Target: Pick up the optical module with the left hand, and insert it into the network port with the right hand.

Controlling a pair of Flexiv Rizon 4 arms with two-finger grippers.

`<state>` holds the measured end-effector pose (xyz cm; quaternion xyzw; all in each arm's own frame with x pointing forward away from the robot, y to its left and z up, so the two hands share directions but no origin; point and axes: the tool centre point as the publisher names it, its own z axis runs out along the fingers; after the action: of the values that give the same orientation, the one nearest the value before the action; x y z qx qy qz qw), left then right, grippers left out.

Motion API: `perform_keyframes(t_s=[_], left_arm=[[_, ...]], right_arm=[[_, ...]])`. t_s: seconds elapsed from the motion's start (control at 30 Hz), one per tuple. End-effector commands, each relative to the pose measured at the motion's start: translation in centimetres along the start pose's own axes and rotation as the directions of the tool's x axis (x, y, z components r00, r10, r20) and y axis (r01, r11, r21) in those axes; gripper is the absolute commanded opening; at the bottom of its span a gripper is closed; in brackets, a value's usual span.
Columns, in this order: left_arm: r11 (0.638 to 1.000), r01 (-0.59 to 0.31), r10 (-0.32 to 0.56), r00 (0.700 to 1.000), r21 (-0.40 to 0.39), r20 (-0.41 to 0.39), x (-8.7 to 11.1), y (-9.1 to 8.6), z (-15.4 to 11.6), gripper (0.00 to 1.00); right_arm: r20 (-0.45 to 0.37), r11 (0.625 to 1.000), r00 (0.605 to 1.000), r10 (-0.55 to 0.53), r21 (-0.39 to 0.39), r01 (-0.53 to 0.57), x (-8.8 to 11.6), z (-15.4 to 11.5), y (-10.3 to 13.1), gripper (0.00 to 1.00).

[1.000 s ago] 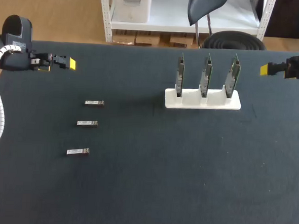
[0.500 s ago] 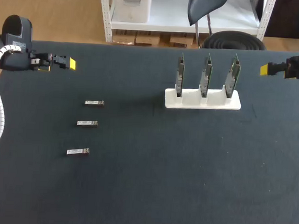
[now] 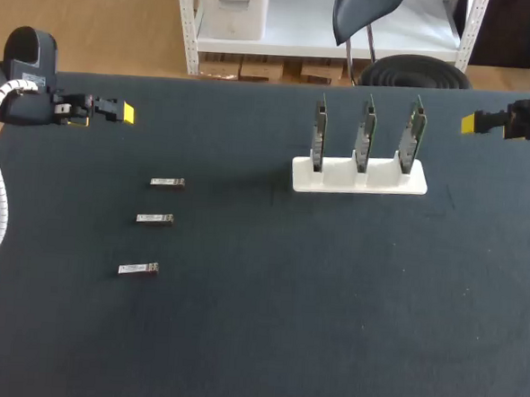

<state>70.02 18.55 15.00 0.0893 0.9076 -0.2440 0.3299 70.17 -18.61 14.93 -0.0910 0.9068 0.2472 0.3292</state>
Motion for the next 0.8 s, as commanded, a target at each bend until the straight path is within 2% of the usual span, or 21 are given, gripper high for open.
perform_keyframes(t_s=[0.03, 0.07, 0.1, 0.13, 0.17, 0.27, 0.33, 0.37, 0.43, 0.47, 0.5, 0.53, 0.57, 0.63, 0.7, 0.8], left_arm=[[1.0, 0.001, -0.001, 1.0, -0.003, -0.002, 0.0, -0.1, 0.0, 1.0], [1.0, 0.001, -0.001, 1.0, -0.003, -0.002, 0.0, -0.1, 0.0, 1.0], [0.999, -0.028, 0.028, 1.0, 0.029, 0.003, 0.0, 0.1, -0.2, 1.0], [0.998, -0.059, 0.059, 0.998, -0.012, -0.011, -0.1, 0.2, 0.0, 1.0], [0.997, -0.073, 0.073, 0.997, -0.002, 0.001, -0.3, 0.3, 0.0, 1.0], [0.981, -0.196, 0.196, 0.981, 0.004, -0.007, -0.9, 1.1, 0.3, 1.0], [0.947, -0.315, 0.317, 0.948, 0.062, -0.029, -1.3, 1.4, 0.6, 1.0], [0.925, -0.376, 0.378, 0.925, 0.048, -0.037, -1.5, 1.7, 0.8, 1.0], [0.855, -0.504, 0.517, 0.847, 0.127, -0.119, -1.5, 2.2, 1.6, 1.0], [0.822, -0.563, 0.569, 0.812, 0.084, -0.131, -1.5, 2.6, 2.0, 1.0], [0.792, -0.603, 0.611, 0.776, 0.1, -0.155, -1.6, 2.9, 2.3, 1.0], [0.758, -0.635, 0.652, 0.733, 0.149, -0.194, -1.5, 3.2, 2.7, 1.0], [0.729, -0.668, 0.683, 0.701, 0.147, -0.204, -1.5, 3.5, 3.1, 1.0], [0.679, -0.703, 0.733, 0.631, 0.21, -0.254, -1.6, 4.1, 3.9, 1.0], [0.628, -0.75, 0.773, 0.573, 0.207, -0.271, -1.6, 4.6, 4.7, 1.0], [0.522, -0.814, 0.846, 0.457, 0.253, -0.276, -1.7, 4.8, 5.4, 1.0]], right_arm=[[0.0, 1.0, 1.0, 0.001, 0.01, -0.001, 0.1, -0.1, 0.2, 1.0], [0.0, 1.0, 1.0, 0.001, 0.01, -0.001, 0.1, -0.1, 0.2, 1.0], [0.0, 1.0, 1.0, 0.001, 0.01, -0.001, 0.1, -0.1, 0.2, 1.0], [0.0, 1.0, 1.0, 0.001, 0.01, -0.001, 0.1, -0.1, 0.2, 1.0], [0.0, 1.0, 1.0, 0.001, 0.01, -0.001, 0.1, -0.1, 0.2, 1.0], [0.0, 1.0, 1.0, 0.001, 0.01, -0.001, 0.1, -0.1, 0.2, 1.0], [0.0, 1.0, 1.0, 0.001, 0.01, -0.001, 0.1, -0.1, 0.2, 1.0], [0.0, 1.0, 1.0, 0.001, 0.01, -0.001, 0.1, -0.1, 0.2, 1.0], [0.0, 1.0, 1.0, 0.001, 0.01, -0.001, 0.1, -0.1, 0.2, 1.0], [0.0, 1.0, 1.0, 0.001, 0.01, -0.001, 0.1, -0.1, 0.2, 1.0], [0.0, 1.0, 1.0, 0.001, 0.01, -0.001, 0.1, -0.1, 0.2, 1.0], [0.0, 1.0, 1.0, 0.001, 0.01, -0.001, 0.1, -0.1, 0.2, 1.0], [0.0, 1.0, 1.0, 0.001, 0.01, -0.001, 0.1, -0.1, 0.2, 1.0], [0.0, 1.0, 1.0, 0.001, 0.01, -0.001, 0.1, -0.1, 0.2, 1.0], [0.0, 1.0, 1.0, 0.001, 0.01, -0.001, 0.1, -0.1, 0.2, 1.0], [0.0, 1.0, 1.0, 0.001, 0.01, -0.001, 0.1, -0.1, 0.2, 1.0]])
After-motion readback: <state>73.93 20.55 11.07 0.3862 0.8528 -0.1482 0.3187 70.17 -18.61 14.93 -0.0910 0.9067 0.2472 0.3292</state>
